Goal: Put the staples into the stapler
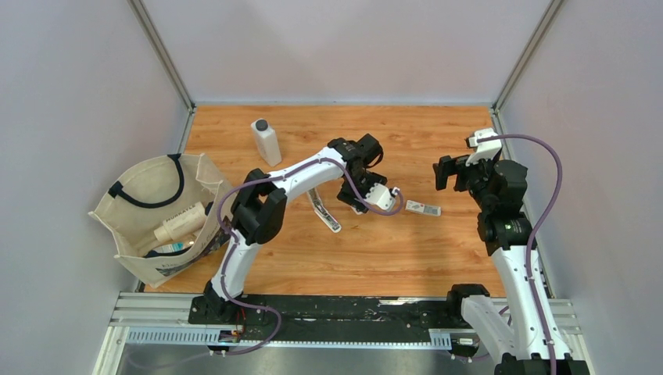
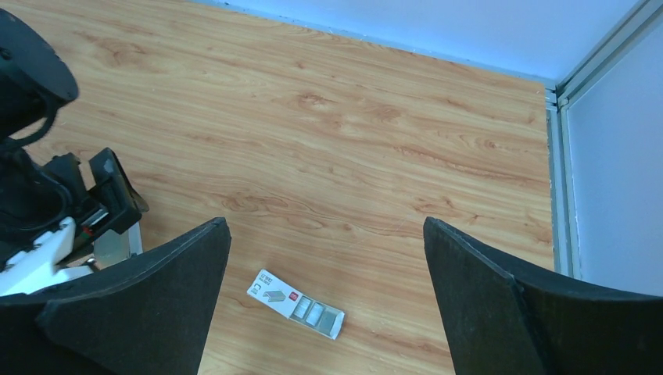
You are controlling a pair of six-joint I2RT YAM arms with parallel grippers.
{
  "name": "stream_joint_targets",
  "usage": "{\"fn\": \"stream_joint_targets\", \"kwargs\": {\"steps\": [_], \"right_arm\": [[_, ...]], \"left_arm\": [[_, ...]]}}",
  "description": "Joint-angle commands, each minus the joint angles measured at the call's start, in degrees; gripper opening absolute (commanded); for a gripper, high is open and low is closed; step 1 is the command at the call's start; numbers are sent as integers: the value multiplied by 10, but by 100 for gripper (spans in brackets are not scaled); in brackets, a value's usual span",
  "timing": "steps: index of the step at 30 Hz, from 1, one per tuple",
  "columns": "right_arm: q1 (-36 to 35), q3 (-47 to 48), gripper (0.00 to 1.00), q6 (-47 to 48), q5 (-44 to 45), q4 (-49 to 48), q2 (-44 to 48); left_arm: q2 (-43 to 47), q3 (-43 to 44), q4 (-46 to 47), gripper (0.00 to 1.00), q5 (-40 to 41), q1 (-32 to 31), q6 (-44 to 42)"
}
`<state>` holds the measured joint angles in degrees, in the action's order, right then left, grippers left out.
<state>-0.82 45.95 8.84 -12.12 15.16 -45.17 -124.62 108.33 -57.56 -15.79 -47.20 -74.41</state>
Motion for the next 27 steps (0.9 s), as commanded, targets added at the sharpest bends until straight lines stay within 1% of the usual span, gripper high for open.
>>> {"fn": "stream_joint_targets", "kwargs": {"steps": [1,3,8,10,12,16,18,20,22,25,27], "right_arm": [[2,0,100,-7,-11,-24,5],[2,0,100,-6,-10,-24,4],[2,-1,100,-6,-12,-24,3],[3,0,100,-6,-13,-23,3],[2,-1,100,-6,-17,-23,2],[1,-1,100,-6,-21,-23,0],[1,-2,100,-4,-23,-23,-2],[1,-3,100,-3,-22,-23,-1],[1,-3,100,-3,-23,-23,-1],[1,-2,100,-4,-26,-22,1],[0,-2,100,-5,-26,-21,1]], "left_arm": [[-28,40,10,73,20,-2,-28],[-34,43,8,69,26,-3,-34],[-40,41,-5,65,30,-3,-40],[-41,37,-6,58,32,-3,-38],[-42,36,-7,54,32,-3,-35],[-43,30,-10,54,27,-3,-28],[-43,28,-12,55,26,-5,-25],[-43,24,-12,57,25,-9,-19],[-41,21,-11,63,23,-11,-15],[-43,18,-9,63,20,-12,-8],[-45,18,-6,61,21,-12,-4]]}}
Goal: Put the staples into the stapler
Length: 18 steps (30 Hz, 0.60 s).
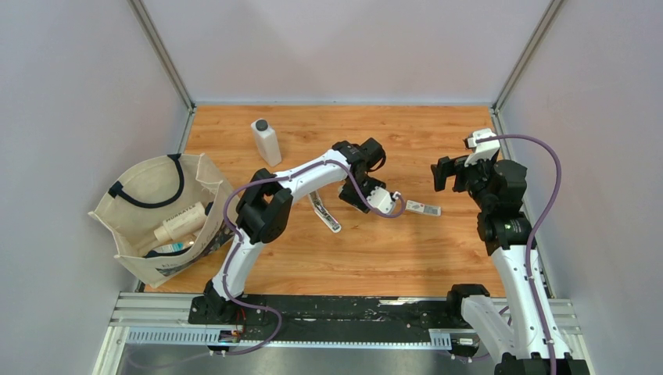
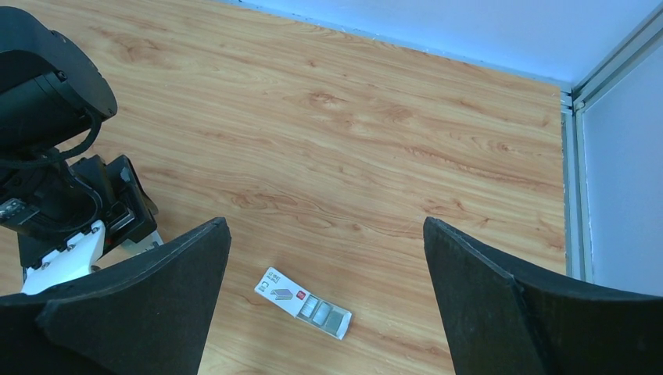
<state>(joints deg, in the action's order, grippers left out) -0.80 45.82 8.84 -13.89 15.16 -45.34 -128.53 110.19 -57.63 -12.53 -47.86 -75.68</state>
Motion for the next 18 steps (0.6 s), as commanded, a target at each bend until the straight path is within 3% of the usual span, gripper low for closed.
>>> {"fn": "stream_joint_targets", "kwargs": {"steps": [1,5,11,14,18], "right_arm": [[1,1,100,-5,-9,-21,3],[1,0,100,-5,-10,-21,4],[1,-2,99,-3,-12,-22,6],[0,-6,97,8,-25,-24,7],[1,-10,95,46,-70,-15,10]], "left_arm": [[-7,0,-5,59,-13,-7,11],[-10,-2,-4,55,-11,-7,16],[-13,-5,-1,36,-18,-10,30],[-12,0,0,16,-24,-9,52],[8,4,5,15,-33,-10,93]]}}
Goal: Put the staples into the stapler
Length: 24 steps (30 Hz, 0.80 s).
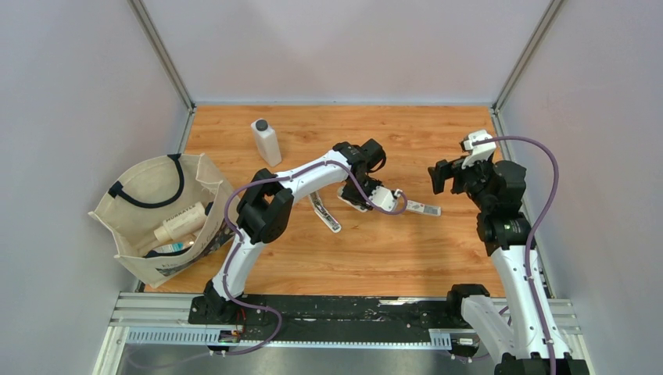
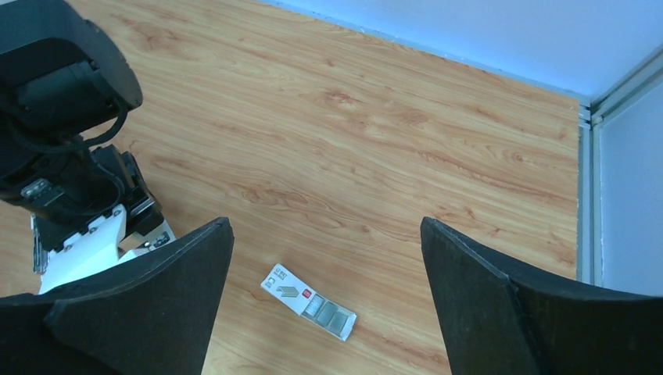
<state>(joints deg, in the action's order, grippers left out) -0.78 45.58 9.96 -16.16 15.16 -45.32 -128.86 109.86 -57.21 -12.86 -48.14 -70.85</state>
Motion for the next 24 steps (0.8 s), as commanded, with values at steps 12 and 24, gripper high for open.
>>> {"fn": "stream_joint_targets", "kwargs": {"steps": [12,24], "right_arm": [[0,-6,91,97,-244,43,19],[-3,-51,77,138,-454,40,-26]], "left_arm": [[177,-62,71,12,-159,-7,232],[258,-137,171,4,-238,-7,374]]}}
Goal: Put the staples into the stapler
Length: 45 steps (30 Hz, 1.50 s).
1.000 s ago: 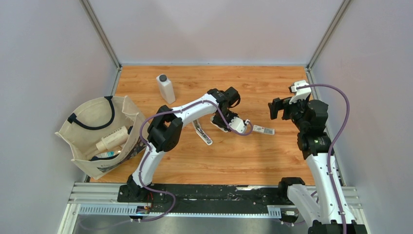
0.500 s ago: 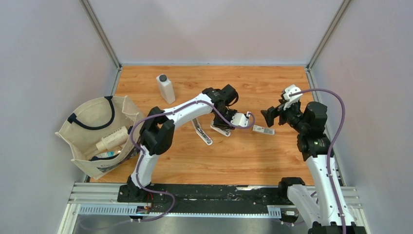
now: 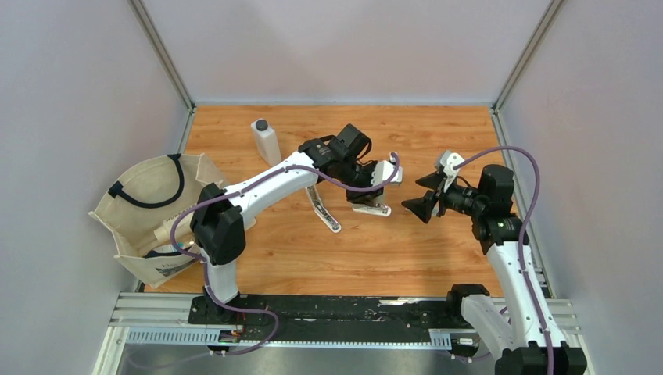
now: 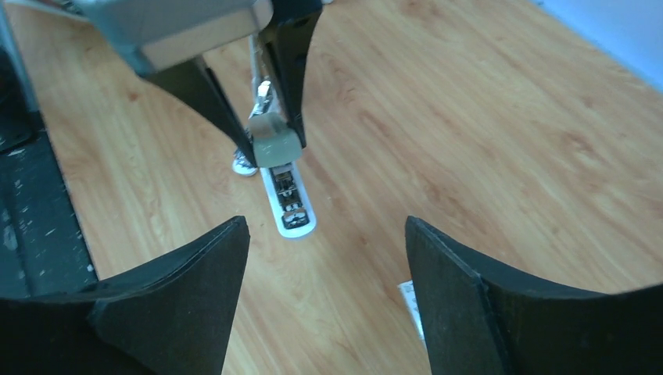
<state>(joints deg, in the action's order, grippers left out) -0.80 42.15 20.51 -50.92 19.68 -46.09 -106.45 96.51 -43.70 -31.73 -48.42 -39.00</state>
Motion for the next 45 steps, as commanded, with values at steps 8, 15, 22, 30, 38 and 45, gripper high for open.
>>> {"fn": "stream_joint_targets", "kwargs": {"steps": [8,15,22,30,38,45], "right_arm": [[-77,-15,75,61,-80,-8,-80],[-118,-11,65,74,-38,-13,-124],[-127,-17,50,75,-30,-25,-128],[-127,-12,56,63,-44,-25,-121],[-126,-5,56,46,-47,-22,-128],[-127,-4,70,35,-47,-30,-117]], "left_arm": [[52,-7,42,4,-87,-4,103],[65,-13,44,4,-105,-4,116],[75,-15,39,4,-130,-4,118],[71,-18,27,4,-130,-4,110],[72,-19,27,4,-125,-4,107],[70,-22,25,3,-122,-4,104]]}}
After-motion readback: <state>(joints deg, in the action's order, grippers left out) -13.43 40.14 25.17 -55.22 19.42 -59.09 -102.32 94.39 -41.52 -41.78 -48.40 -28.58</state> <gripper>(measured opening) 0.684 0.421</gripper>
